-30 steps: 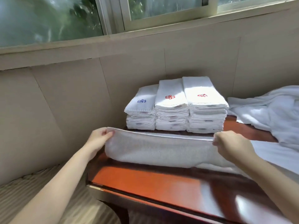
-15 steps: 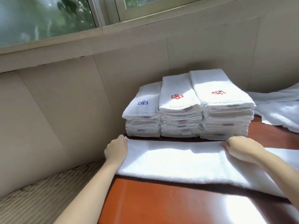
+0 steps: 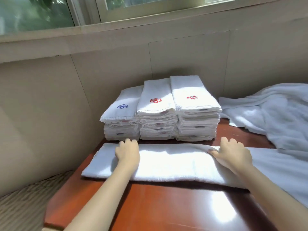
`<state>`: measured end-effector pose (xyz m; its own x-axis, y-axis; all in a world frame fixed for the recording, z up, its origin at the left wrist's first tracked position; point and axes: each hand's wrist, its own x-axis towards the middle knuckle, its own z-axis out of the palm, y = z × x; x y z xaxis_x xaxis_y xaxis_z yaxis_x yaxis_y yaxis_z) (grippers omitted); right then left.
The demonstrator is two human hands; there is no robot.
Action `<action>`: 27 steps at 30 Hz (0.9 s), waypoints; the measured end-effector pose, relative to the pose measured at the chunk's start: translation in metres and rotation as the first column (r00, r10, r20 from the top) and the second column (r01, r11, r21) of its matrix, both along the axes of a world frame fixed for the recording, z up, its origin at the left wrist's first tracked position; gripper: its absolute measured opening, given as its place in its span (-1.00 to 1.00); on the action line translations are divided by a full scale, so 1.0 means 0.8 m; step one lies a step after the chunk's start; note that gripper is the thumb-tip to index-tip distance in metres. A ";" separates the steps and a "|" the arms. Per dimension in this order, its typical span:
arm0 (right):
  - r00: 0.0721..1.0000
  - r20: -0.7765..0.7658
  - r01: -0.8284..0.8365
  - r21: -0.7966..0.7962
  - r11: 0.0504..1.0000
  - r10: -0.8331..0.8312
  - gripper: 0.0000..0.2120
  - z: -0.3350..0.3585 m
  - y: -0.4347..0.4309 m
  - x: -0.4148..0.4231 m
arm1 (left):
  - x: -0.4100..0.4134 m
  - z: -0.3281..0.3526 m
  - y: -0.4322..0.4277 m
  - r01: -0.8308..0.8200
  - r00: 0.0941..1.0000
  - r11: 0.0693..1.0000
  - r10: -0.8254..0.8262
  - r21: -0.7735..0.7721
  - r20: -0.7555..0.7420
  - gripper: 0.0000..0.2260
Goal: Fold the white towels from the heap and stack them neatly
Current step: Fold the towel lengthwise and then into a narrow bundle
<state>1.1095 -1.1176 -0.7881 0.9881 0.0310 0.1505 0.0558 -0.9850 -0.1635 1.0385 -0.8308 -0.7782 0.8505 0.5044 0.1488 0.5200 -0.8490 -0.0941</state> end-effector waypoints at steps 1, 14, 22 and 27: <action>1.000 0.000 0.012 -0.009 1.000 -0.012 -0.58 0.000 -0.014 -0.008 | 0.001 -0.006 -0.039 0.097 0.995 0.993 -0.096 -0.060 0.021 -0.72; 0.937 -0.314 0.155 -0.017 0.988 -0.153 -0.66 0.035 -0.195 -0.064 | 0.025 -0.021 -0.373 0.462 0.882 0.845 -0.469 -0.269 0.042 -0.62; 0.833 -0.553 0.067 0.135 0.989 0.019 -0.67 0.073 -0.271 -0.078 | 0.006 -0.009 -0.367 0.492 0.867 0.809 -0.489 -0.321 0.097 -0.70; 0.825 -0.560 0.238 0.210 0.948 -0.083 -0.80 0.076 -0.312 -0.086 | 0.002 -0.023 -0.344 0.513 0.857 0.807 -0.463 -0.293 0.225 -0.74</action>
<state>1.0406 -1.3670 -0.7271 0.8994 -0.0987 -0.4259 -0.2724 -0.8885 -0.3693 1.0404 -1.1057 -0.7968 0.9810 0.0677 0.1817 0.0147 -0.9602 0.2788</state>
